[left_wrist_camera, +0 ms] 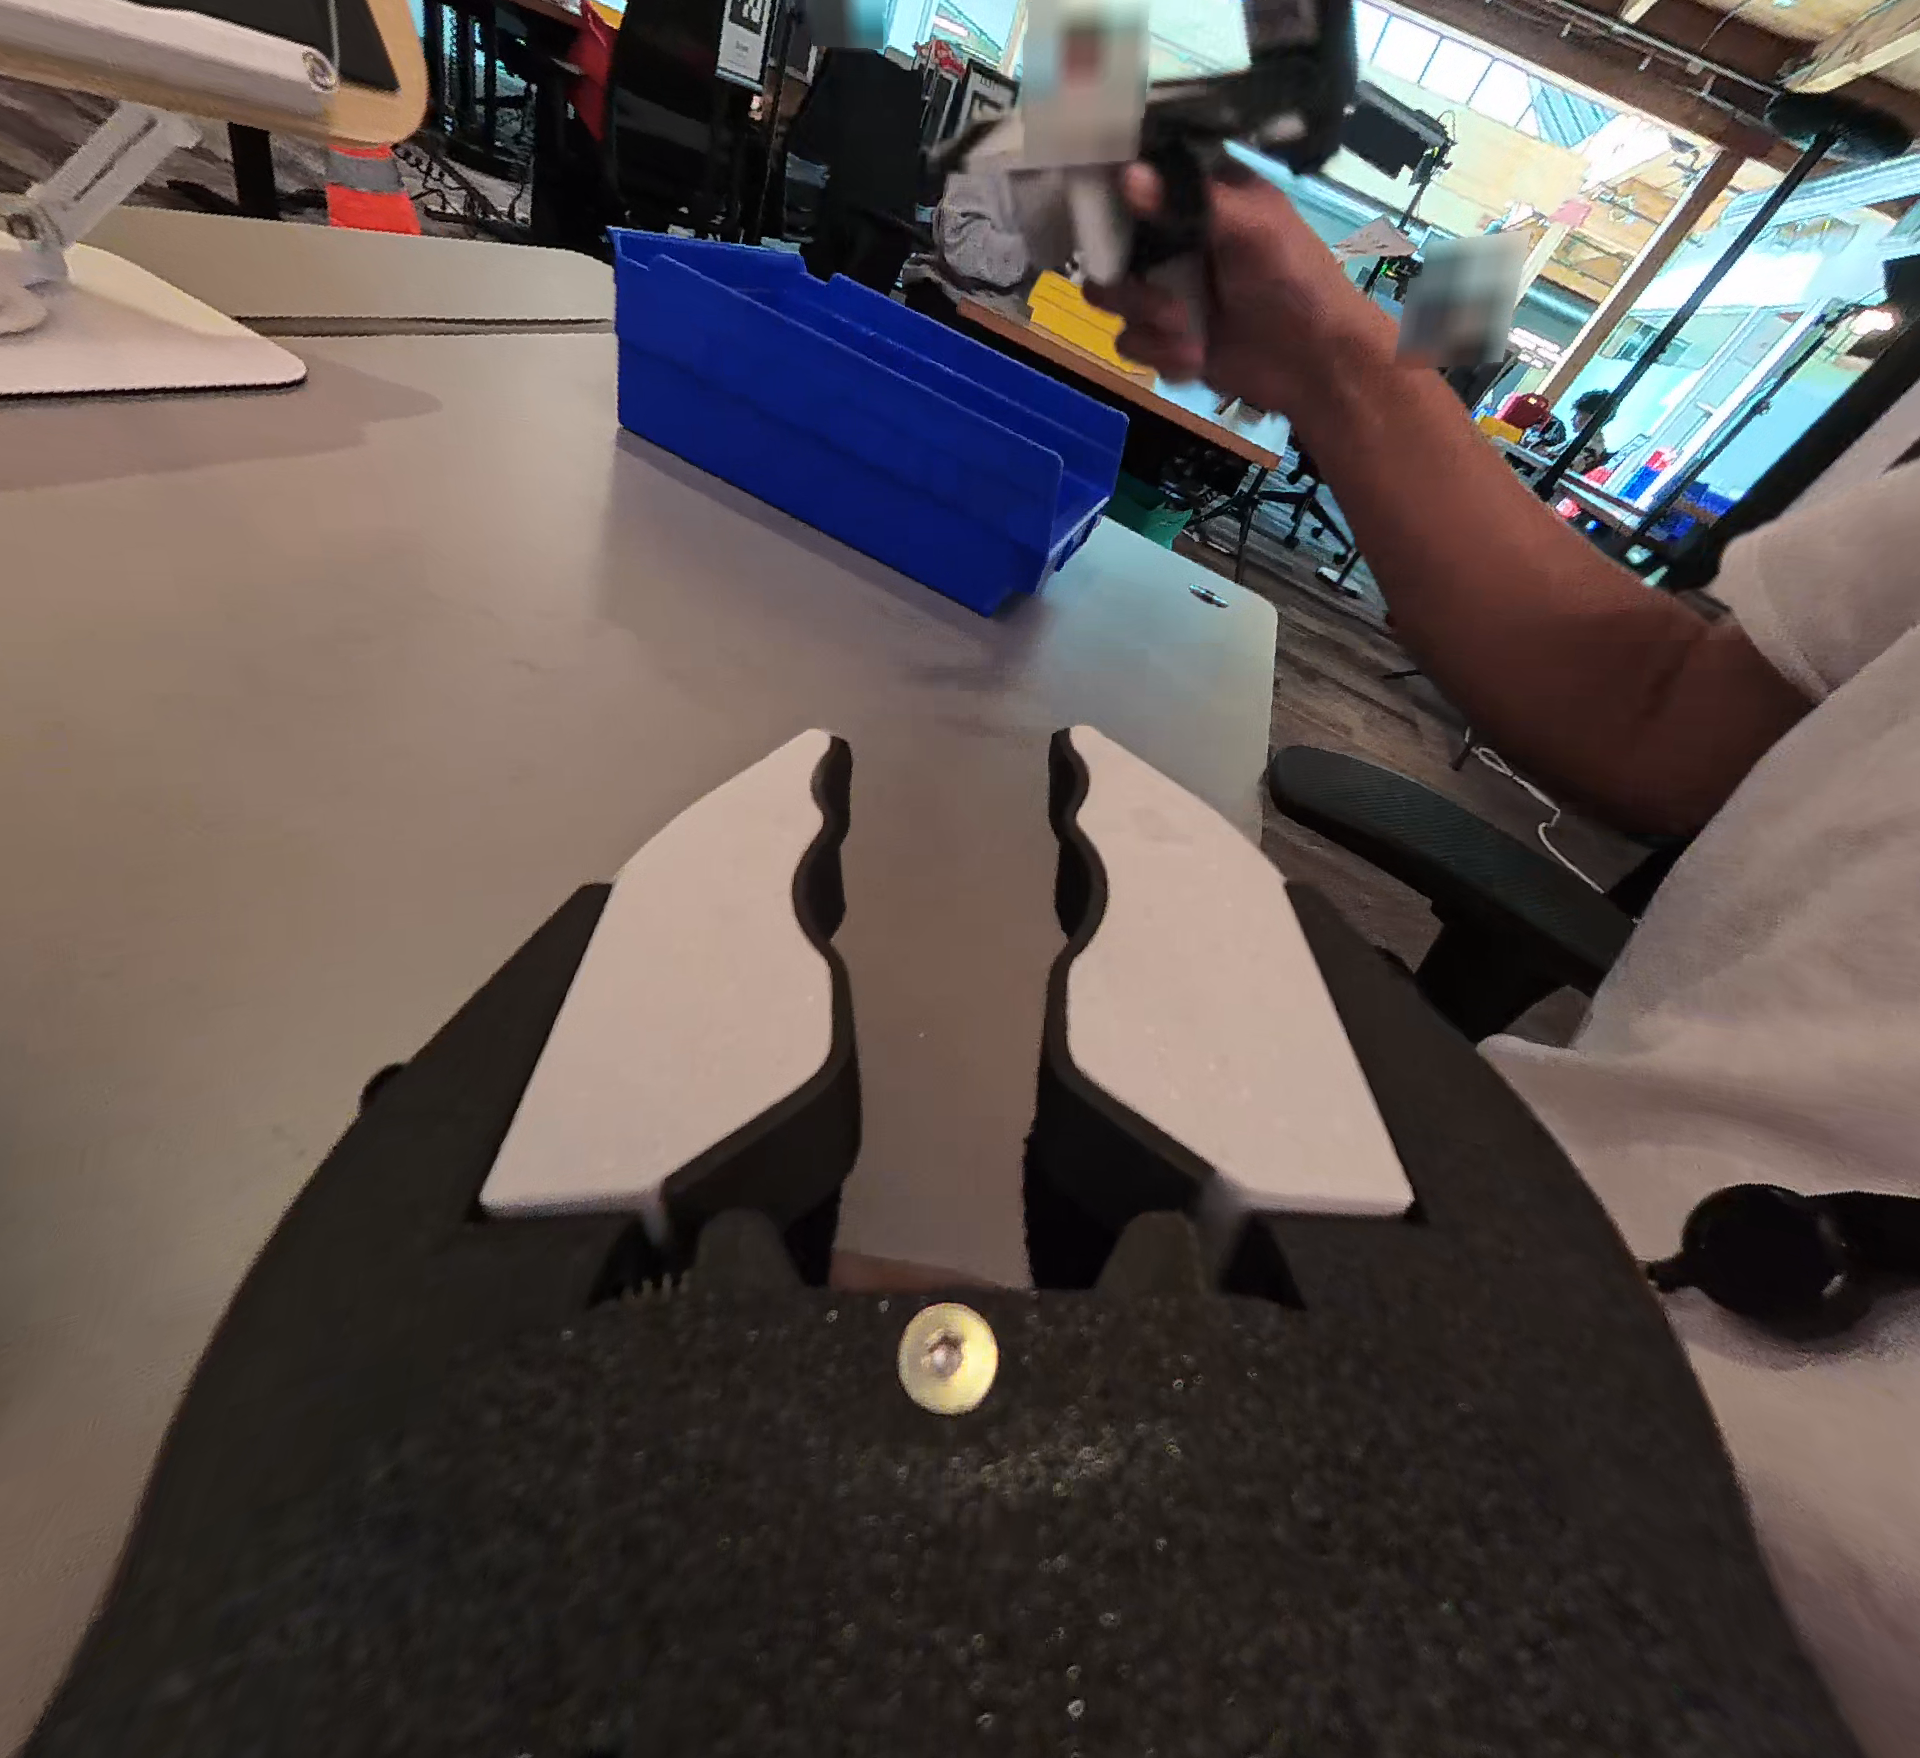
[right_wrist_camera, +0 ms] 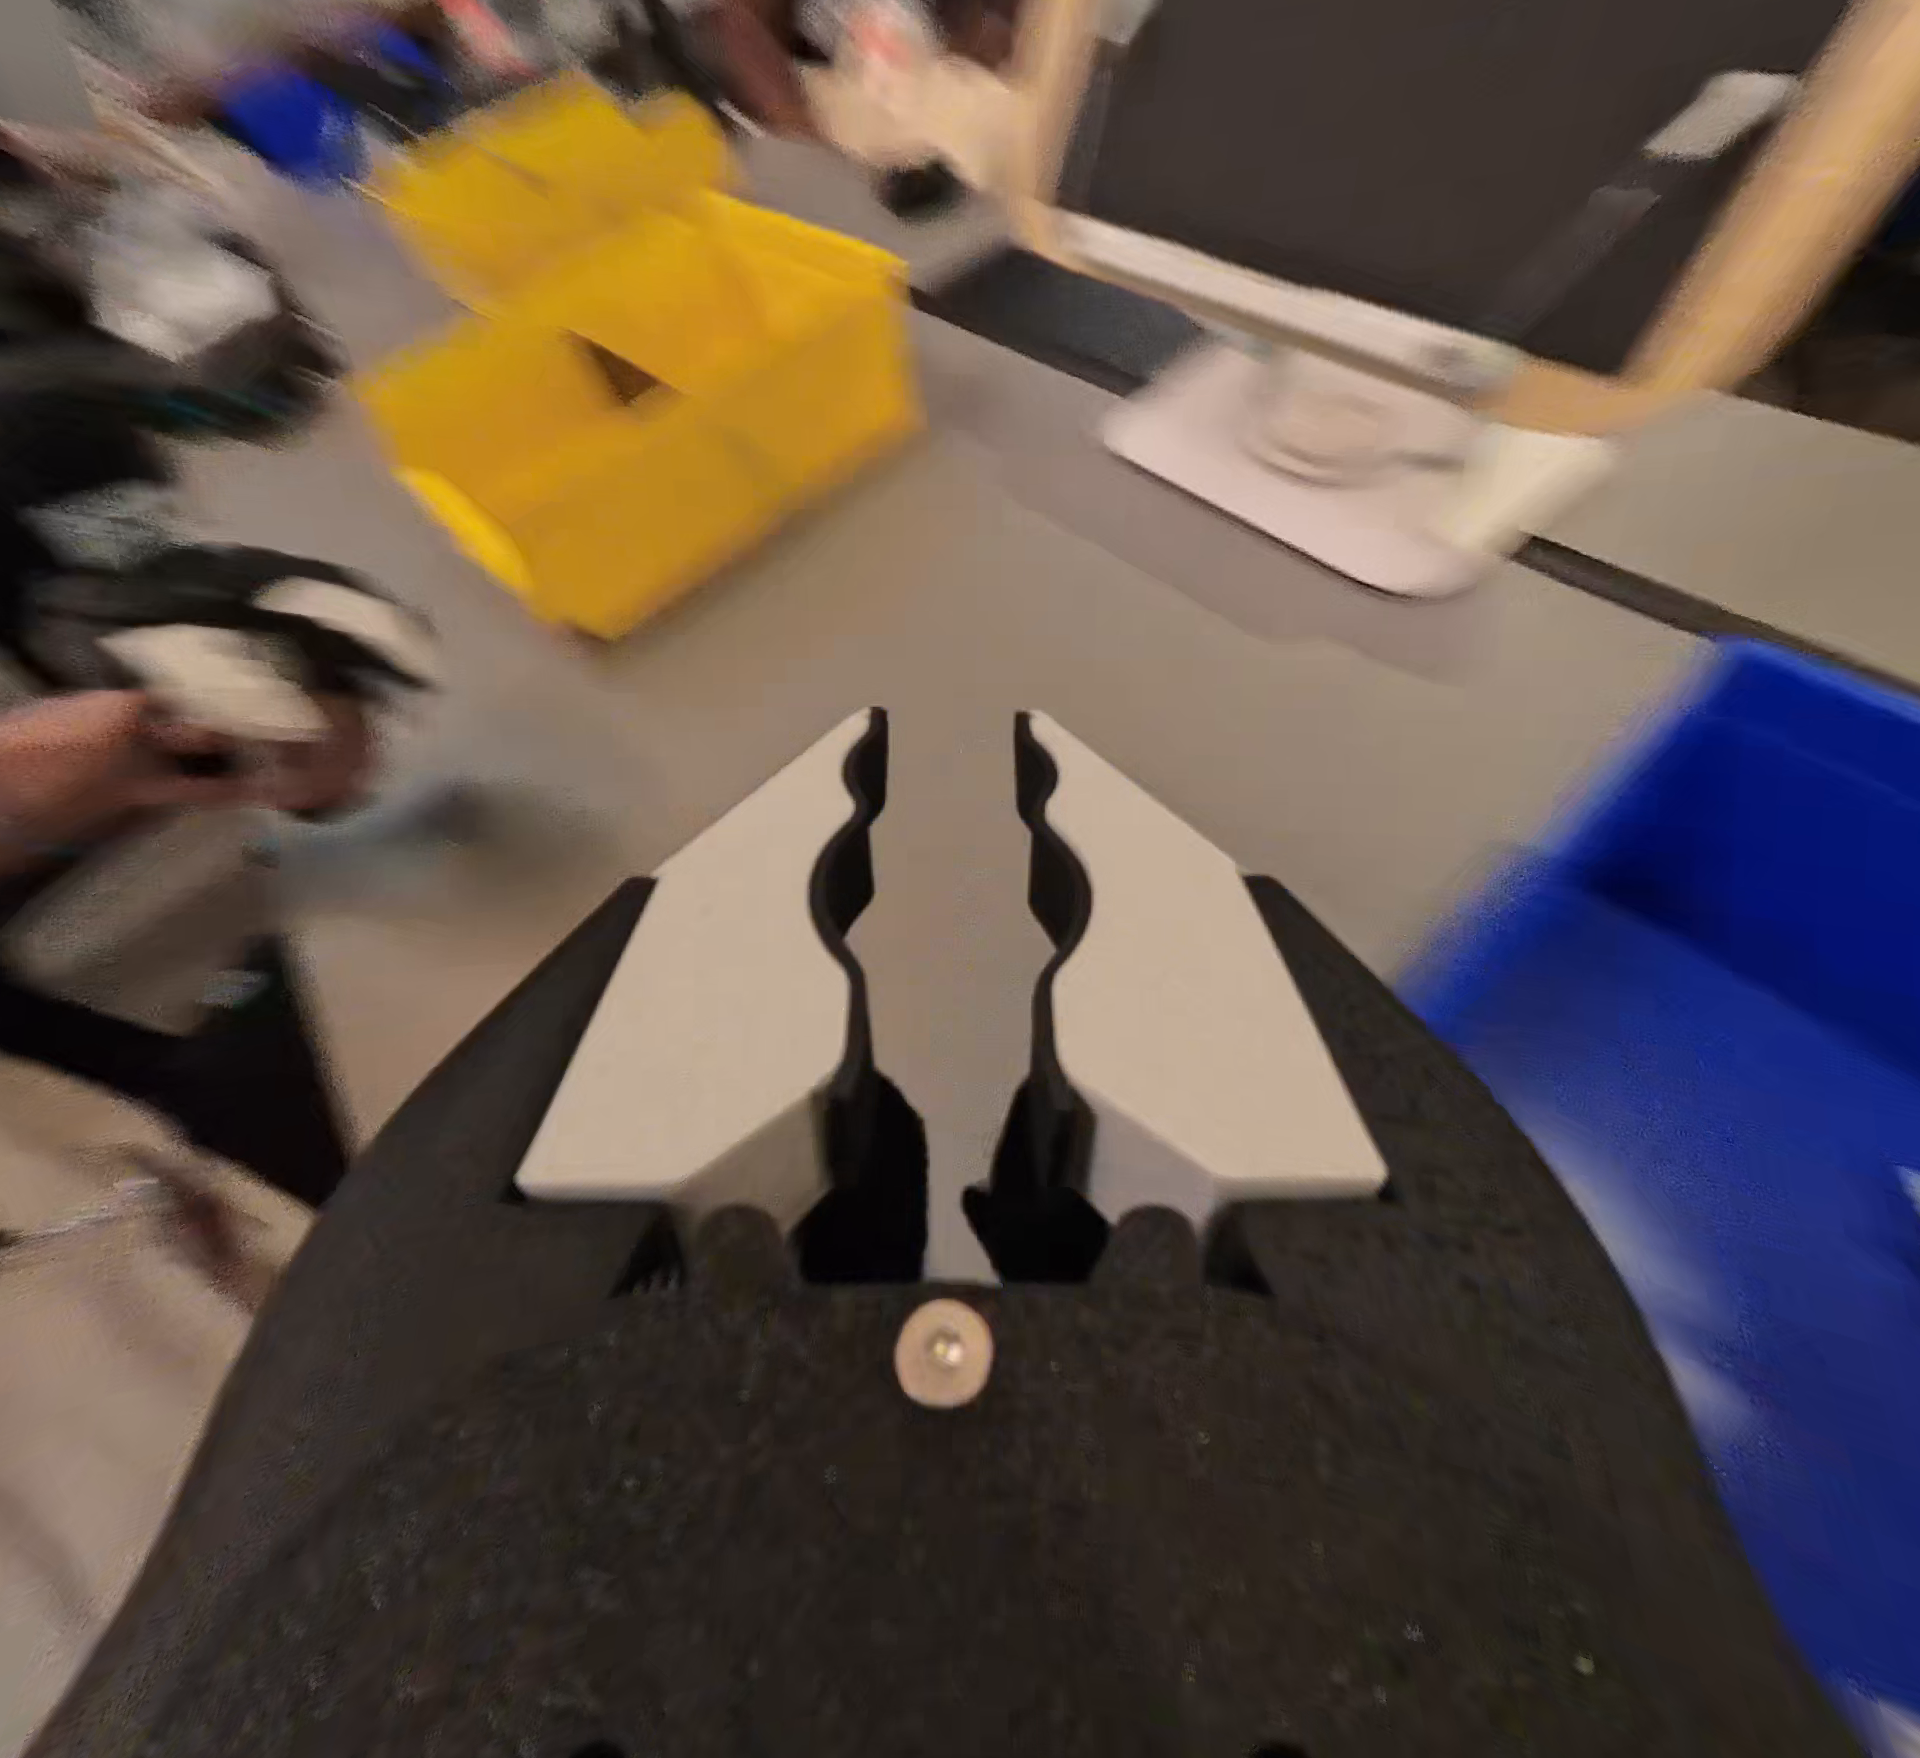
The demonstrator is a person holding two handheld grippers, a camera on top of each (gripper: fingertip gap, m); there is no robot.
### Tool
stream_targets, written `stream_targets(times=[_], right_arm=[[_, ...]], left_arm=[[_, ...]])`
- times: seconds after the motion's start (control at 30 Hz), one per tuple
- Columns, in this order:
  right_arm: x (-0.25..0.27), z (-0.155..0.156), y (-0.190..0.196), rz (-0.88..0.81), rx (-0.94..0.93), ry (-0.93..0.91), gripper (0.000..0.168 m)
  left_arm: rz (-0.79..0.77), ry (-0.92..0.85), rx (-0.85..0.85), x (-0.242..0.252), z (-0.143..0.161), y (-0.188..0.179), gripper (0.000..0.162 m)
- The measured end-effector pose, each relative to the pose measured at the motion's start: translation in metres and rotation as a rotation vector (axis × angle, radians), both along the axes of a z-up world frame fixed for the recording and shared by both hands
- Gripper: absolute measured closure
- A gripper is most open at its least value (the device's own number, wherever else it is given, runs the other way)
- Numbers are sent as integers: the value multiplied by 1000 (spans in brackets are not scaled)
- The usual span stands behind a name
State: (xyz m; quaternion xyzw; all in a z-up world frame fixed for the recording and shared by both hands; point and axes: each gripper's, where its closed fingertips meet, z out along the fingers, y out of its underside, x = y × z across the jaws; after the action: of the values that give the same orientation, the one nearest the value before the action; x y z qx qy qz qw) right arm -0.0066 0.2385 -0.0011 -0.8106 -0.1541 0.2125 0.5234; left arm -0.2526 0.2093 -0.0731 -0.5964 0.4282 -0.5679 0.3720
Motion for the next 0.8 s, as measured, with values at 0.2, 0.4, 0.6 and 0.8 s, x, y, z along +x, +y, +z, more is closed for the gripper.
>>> stream_targets(times=[0.2,0.4,0.6,0.8], right_arm=[[-150,-68,-29,236,25,446,145],[-175,-110,-22,291,-14,207,145],[-183,-112,-22,311,-39,245,146],[-194,-127,-30,375,-81,167,146]], left_arm=[[-19,-5,-34,3,-1,6,125],[-24,17,6,3,-3,10,125],[-19,108,130,-16,11,24,125],[19,472,235,-86,17,101,128]])
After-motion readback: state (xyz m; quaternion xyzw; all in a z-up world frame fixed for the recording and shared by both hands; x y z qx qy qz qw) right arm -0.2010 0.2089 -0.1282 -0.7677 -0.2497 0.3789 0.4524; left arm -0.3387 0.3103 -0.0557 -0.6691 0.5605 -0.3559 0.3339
